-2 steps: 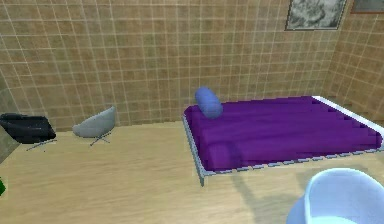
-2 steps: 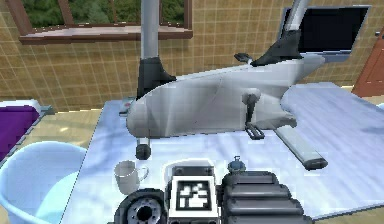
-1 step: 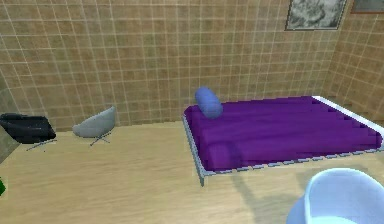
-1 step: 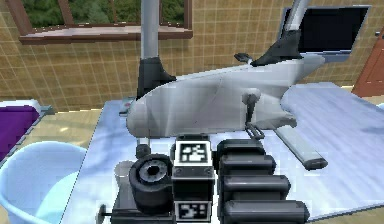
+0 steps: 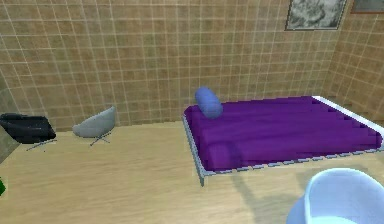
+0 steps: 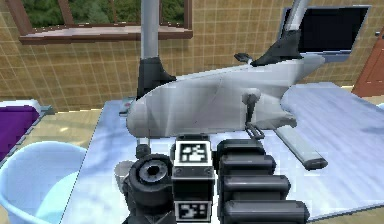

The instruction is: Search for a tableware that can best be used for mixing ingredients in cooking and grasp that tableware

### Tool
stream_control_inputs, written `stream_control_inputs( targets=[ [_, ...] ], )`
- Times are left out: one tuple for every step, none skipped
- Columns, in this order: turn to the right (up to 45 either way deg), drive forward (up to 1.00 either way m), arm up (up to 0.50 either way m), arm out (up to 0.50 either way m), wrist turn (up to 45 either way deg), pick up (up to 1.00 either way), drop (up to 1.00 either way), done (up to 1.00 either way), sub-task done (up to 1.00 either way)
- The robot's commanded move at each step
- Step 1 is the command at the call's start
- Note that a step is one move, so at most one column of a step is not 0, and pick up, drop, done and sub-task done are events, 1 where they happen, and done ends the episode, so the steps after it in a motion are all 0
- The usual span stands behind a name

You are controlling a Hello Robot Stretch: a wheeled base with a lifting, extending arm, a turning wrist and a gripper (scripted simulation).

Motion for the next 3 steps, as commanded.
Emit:
stream_control_inputs(
  targets=[
    [0.0,0.00,0.00,0.00,45.0,0.00,0.00,0.00,0.00],
    [0.0,0.00,0.00,0.00,45.0,0.00,0.00,0.00,0.00],
    [0.0,0.00,0.00,0.00,39.0,0.00,0.00,0.00,0.00]
  ],
)
